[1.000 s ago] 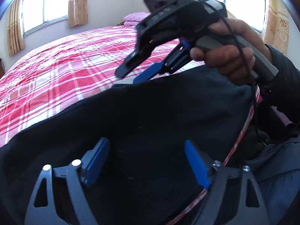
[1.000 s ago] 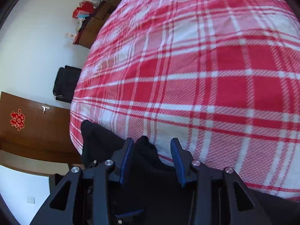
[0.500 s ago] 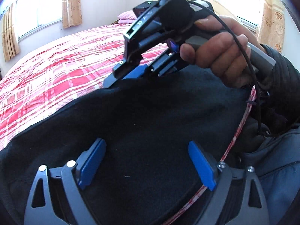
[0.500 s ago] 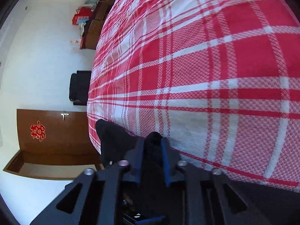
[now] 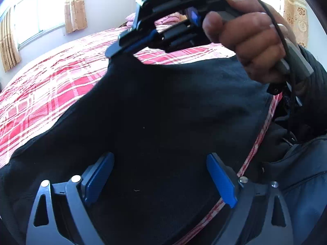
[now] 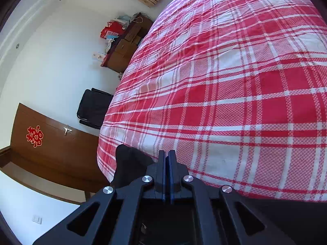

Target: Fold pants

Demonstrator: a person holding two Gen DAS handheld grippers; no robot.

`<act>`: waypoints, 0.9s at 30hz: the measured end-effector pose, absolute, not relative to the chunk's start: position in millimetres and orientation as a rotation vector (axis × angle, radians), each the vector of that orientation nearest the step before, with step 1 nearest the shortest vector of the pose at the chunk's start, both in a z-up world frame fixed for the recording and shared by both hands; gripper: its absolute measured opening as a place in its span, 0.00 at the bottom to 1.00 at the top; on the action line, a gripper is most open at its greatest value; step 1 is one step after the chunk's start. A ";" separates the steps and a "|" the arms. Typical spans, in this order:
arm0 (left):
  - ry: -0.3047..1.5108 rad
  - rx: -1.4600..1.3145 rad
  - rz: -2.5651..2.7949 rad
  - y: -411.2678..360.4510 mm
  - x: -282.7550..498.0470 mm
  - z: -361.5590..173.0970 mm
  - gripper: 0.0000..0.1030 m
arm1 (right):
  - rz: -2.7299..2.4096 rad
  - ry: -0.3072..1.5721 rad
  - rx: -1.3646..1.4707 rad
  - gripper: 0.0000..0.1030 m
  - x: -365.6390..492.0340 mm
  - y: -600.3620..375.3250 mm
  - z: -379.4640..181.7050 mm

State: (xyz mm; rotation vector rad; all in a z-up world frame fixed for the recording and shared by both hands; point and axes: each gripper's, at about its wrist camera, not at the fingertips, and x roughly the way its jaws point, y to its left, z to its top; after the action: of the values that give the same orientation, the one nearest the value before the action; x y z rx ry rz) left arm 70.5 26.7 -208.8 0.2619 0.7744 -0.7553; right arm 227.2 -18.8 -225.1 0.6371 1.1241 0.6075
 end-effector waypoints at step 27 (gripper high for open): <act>0.793 0.270 -0.735 0.1 61.2 -208.3 0.94 | 0.485 1.143 0.548 0.33 189.4 -71.6 -257.3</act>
State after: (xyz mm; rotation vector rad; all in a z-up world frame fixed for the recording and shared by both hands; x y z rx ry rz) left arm 61.2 0.1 -208.3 0.2699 0.7933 -0.7352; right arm 189.4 -71.6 -257.3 0.5476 1.1433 0.4847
